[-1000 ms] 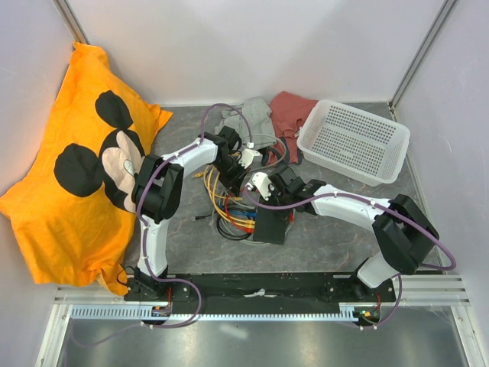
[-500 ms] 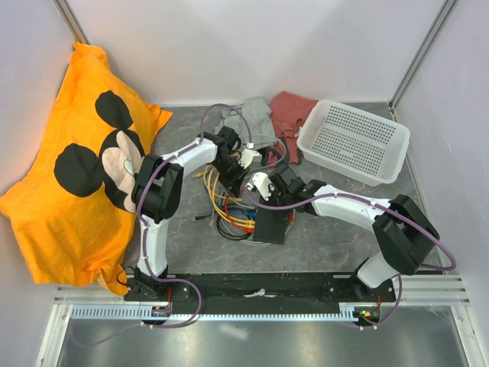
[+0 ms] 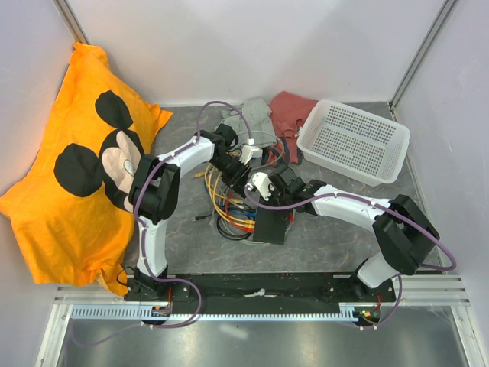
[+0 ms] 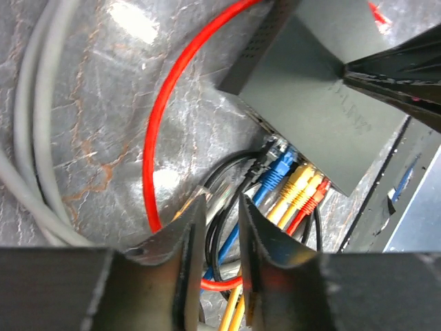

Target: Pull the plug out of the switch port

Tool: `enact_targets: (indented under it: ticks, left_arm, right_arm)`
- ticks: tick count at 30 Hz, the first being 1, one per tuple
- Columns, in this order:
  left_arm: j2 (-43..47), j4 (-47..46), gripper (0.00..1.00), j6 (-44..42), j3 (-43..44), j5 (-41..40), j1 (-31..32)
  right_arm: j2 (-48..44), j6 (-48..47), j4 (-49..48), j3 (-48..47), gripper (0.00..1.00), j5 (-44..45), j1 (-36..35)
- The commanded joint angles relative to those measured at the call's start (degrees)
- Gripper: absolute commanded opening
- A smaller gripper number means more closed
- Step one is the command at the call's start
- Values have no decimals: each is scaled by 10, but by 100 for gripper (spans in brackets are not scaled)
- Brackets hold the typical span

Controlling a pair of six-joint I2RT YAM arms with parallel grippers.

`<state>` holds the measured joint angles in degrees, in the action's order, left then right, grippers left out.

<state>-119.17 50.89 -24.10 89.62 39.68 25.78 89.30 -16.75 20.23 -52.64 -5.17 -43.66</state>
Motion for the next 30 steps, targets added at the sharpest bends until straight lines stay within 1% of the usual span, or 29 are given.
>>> enact_targets:
  ticks: [1,5,6,9,14,16,17,18,19,21,24,27,30]
  left_arm:
    - [18,0,38,-3,5,50,-3]
    - [11,-11,47,-1,-9,46,-2]
    - [10,-10,56,-1,-9,45,-3]
    - [13,-10,57,-4,-9,43,-2]
    - [15,-10,58,1,-7,45,-3]
    - [11,-12,58,21,-9,54,-2]
    - [10,-25,58,35,-12,58,-3]
    - [10,-37,58,74,-16,65,-3]
    - [11,-50,58,92,-33,73,-1]
    - [22,-95,58,144,-52,85,1]
    - [32,-133,56,184,-76,86,15]
    - [48,-137,54,194,-80,86,23]
    - [86,-138,49,172,-92,88,24]
  right_arm:
    - [15,-5,48,26,0,-3,-2]
    - [14,-6,48,27,0,-3,-3]
    - [14,-6,48,27,0,-3,-3]
    - [14,-6,48,27,1,-1,-3]
    - [15,-6,49,25,0,-1,-3]
    - [13,-6,54,22,0,2,-3]
    - [4,-6,60,17,0,4,-3]
    - [-2,2,69,9,0,8,-2]
    - [-9,8,88,-10,0,9,-1]
    - [-39,22,109,-32,0,9,9]
    - [-69,29,140,-76,0,16,28]
    - [-71,39,189,-119,0,7,53]
    - [-72,64,195,-107,0,-11,78]
